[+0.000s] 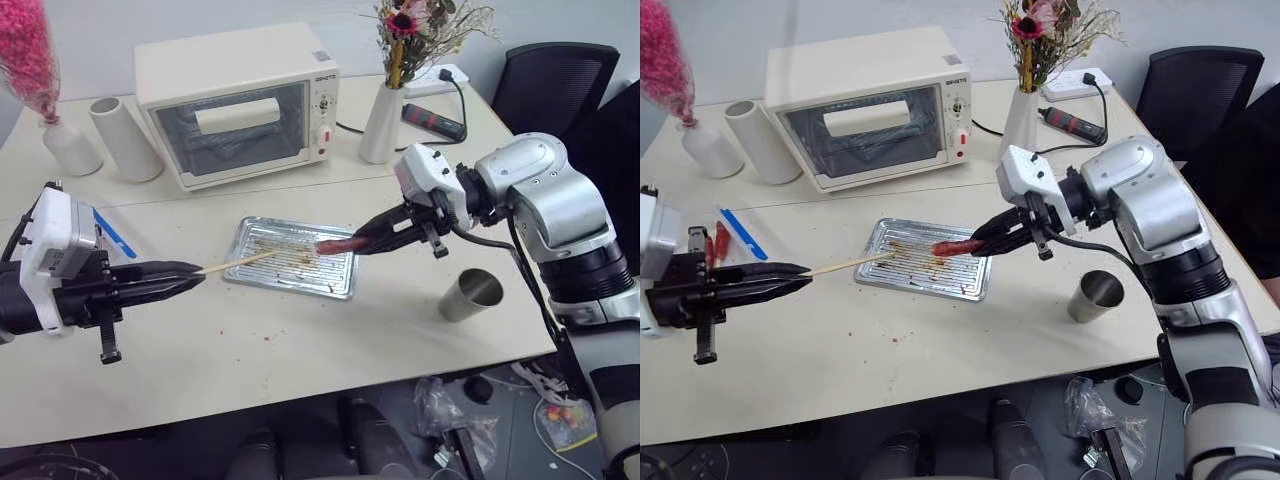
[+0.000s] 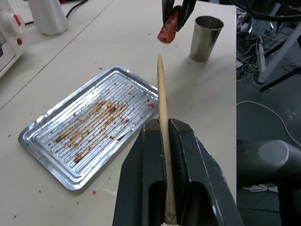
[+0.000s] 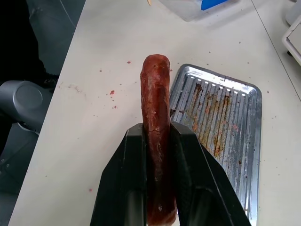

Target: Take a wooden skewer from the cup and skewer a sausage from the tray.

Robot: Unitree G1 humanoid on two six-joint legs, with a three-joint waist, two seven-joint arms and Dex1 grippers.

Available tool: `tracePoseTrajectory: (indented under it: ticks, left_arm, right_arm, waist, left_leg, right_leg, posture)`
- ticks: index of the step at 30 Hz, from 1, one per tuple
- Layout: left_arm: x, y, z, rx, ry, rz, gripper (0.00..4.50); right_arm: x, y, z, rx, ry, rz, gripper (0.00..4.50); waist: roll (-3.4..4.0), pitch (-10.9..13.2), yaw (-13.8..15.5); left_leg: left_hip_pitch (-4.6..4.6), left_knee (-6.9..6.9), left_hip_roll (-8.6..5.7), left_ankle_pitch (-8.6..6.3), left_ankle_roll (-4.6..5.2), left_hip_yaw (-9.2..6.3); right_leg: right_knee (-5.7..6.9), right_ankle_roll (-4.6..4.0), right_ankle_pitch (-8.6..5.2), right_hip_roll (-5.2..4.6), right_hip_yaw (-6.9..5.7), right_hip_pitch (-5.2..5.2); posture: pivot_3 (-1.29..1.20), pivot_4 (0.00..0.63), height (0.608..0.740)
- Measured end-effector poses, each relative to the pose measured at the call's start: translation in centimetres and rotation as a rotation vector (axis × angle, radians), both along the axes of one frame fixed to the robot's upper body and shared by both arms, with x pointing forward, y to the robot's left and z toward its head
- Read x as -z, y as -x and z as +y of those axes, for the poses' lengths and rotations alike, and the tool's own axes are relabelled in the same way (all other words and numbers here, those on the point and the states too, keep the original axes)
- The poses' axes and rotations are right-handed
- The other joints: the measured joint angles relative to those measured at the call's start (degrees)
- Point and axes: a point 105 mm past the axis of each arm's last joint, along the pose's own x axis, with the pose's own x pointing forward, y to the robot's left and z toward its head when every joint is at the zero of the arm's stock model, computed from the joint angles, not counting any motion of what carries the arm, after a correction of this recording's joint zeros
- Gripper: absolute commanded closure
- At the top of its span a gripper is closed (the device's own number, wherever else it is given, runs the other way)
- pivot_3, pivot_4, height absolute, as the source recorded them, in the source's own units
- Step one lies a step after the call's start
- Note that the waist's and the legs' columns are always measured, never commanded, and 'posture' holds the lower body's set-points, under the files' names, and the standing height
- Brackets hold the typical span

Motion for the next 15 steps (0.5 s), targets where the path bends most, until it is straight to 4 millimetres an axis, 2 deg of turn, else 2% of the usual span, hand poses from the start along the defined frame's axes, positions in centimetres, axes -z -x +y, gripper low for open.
tracePoseTrajectory:
  ticks: [9, 15]
  left_arm:
    - [-0.2, 0.1, -1.2, 0.055, -0.015, -0.017, 4.5]
    - [0.1, 0.0, -1.3, 0.067, -0.015, 0.001, 4.5]
  right_arm:
    - [-0.4, 0.7, 0.4, -0.029, -0.032, 0.039, 3.83]
    - [-1.8, 1.9, 0.9, -0.072, -0.069, 0.047, 3.83]
  waist:
    - [0.0, 0.0, 0.28]
    - [0.01, 0.01, 0.6]
  left_leg:
    - [-0.04, 0.0, 0.0, 0.0, 0.0, -0.01]
    - [-0.03, 0.0, 0.0, 0.0, 0.0, 0.0]
  right_leg:
    - [-0.02, 0.0, 0.0, -0.11, 0.0, -0.02]
    - [-0.01, 0.0, 0.0, -0.08, 0.0, -0.01]
  posture:
    - [0.0, 0.15, 0.74]
    - [0.0, 0.15, 0.74]
